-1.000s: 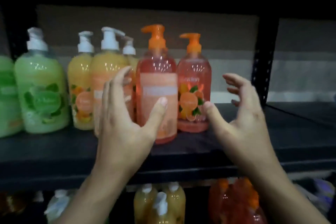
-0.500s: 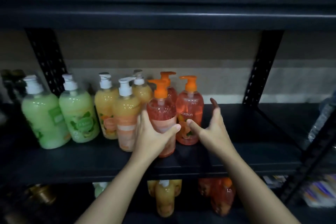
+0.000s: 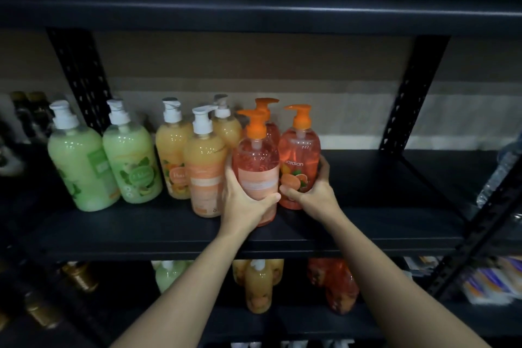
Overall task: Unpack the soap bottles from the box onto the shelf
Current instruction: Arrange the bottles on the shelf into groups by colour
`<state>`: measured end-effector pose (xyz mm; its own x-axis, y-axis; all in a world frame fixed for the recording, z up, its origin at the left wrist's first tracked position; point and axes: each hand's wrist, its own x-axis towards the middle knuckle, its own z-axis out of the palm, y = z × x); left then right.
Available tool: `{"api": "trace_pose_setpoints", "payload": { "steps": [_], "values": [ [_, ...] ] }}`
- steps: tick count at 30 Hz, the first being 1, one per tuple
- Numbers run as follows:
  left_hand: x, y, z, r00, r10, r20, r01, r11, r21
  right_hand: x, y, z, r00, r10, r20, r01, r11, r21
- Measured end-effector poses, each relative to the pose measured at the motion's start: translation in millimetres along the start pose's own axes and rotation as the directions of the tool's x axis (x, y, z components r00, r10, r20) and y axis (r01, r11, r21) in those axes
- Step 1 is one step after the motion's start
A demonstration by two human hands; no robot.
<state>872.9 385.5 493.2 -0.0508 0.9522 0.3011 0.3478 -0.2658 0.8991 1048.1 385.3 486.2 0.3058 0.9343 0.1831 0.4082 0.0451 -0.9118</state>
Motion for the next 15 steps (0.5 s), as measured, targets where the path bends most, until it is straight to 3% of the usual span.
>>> {"api": "trace_pose_setpoints", "payload": {
  "steps": [6,15],
  "values": [
    [-5,-15,8,0.999,-0.044,-0.014,0.043,0.998,-0.040,3,15,20,0.988,-0.008,-0.156,0.013,0.999,0.036],
    [2,-35,15,0.985,-0.166,0.041,0.168,0.984,-0.057,4,26,22,0.981,0.005,-0.192,0.005,0.998,0.056]
  ]
}}
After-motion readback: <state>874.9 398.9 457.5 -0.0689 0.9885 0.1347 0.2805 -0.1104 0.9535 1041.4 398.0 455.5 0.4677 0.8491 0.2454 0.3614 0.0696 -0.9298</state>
